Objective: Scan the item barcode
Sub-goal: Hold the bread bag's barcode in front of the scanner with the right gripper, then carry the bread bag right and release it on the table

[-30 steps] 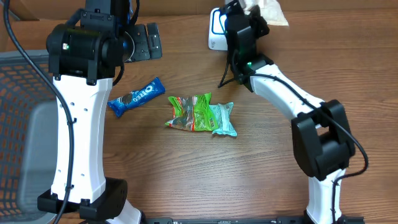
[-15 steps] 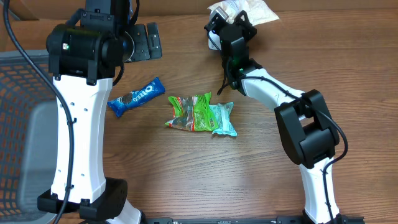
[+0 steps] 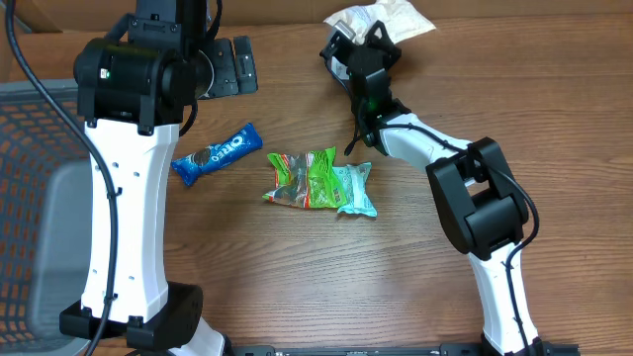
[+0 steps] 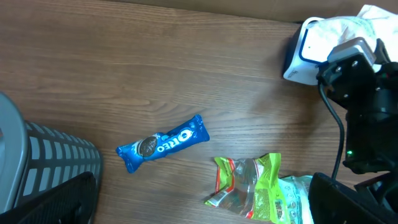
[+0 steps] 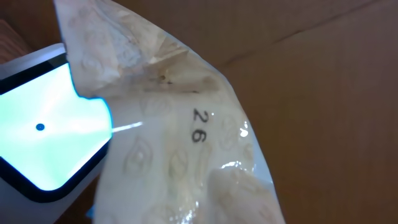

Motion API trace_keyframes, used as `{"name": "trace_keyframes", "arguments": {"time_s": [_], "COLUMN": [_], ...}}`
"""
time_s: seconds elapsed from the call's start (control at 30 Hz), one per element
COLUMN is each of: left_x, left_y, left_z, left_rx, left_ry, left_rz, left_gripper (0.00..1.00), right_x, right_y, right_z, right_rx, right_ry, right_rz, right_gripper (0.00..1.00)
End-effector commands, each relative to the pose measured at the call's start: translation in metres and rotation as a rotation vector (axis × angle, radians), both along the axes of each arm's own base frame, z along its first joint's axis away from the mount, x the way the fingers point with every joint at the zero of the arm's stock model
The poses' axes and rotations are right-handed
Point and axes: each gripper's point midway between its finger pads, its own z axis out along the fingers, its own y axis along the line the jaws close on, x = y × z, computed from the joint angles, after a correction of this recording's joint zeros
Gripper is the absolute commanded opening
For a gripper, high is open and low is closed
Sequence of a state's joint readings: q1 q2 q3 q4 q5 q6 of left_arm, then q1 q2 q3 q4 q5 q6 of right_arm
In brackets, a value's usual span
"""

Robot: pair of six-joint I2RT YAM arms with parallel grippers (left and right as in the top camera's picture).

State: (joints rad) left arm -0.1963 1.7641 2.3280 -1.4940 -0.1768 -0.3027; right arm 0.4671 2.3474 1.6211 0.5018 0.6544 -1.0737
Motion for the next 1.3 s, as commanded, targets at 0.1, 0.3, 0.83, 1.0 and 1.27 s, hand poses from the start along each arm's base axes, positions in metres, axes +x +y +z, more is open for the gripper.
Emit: {"name": "trace_keyframes", "arguments": {"time_s": [0.1,0.3,0.83,1.0,1.27], "left_x": [0.001,0.001,0.001,0.001,0.001], "left_y": [0.002,0.002,0.002,0.002,0.002], "left_z": [0.000,0.000,0.000,0.000,0.000], "left_rx": [0.022,0.022,0.022,0.022,0.022], "left_ry": [-0.001,-0.001,0.000,0.000,-0.001], "left_rz": [-0.006,-0.006,-0.006,-0.006,-0.006], "left_gripper": [1.00,0.99,1.00,1.00,1.00], "right_x": [0.003,0.006,0.005,-0.002,-0.023], "right_y": [0.003,0.000,-0.012,-0.020,-0.030], "right_z": [-0.017,-0.018,-0.003,0.033,0.097], "right_rx": [-0.002,0.002,0.046,0.051,0.058], "right_ry": [0.015,0.018,-0.050,-0.167,-0.185], "right_rz": [0.009,0.026,-0.056,-0.142,-0.212], "right_gripper": [0.04,0.04,0.04,0.04,0.04]}}
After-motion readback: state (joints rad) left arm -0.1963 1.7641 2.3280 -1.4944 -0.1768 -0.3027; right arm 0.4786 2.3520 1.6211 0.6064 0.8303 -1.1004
